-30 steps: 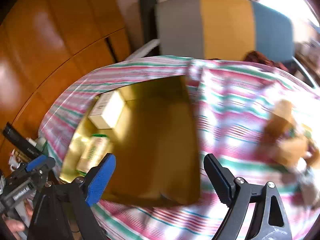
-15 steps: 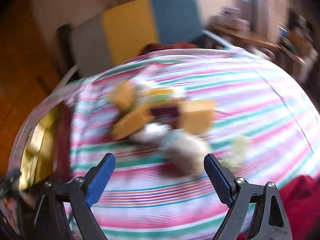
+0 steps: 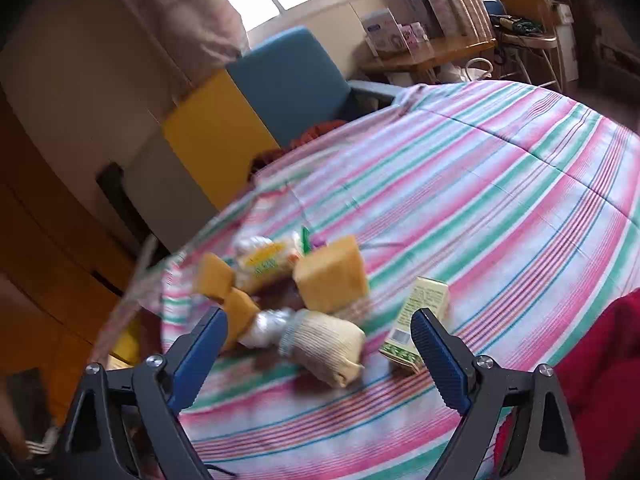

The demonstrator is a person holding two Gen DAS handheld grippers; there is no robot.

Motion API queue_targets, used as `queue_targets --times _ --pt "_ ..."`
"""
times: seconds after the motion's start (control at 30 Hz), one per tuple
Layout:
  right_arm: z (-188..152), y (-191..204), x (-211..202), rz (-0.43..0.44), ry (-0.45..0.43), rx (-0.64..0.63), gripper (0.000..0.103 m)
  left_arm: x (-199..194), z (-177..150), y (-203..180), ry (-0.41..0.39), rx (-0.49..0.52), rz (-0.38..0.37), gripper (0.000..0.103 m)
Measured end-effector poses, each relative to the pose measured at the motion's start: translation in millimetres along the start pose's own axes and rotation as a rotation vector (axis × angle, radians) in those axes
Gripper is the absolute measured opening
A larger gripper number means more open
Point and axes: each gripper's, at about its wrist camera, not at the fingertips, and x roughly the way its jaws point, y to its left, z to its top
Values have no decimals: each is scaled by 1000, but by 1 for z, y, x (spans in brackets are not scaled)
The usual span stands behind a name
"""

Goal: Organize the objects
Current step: 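Move the left tool to the pile and grasp the beige knit sock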

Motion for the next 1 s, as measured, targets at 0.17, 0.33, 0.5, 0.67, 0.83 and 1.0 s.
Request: queue_targets --times 0.17,0.33,0.5,0.67,0.83,1.0 --pt "17 -20 -20 -43 -31 60 101 31 24 -47 25 147 -74 52" --pt "17 -53 -19 14 -19 211 102 68 36 -90 78 233 -126 62" --pt "16 -59 -15 74 -9 252 102 99 45 -122 108 290 -157 80" --pt "15 -63 -14 95 -12 280 103 123 50 -134 130 339 -116 85" --pt "14 -63 -14 100 0 275 103 147 53 -127 175 313 -120 76" --pt "15 -62 -13 88 12 260 103 123 32 -118 102 296 -145 71"
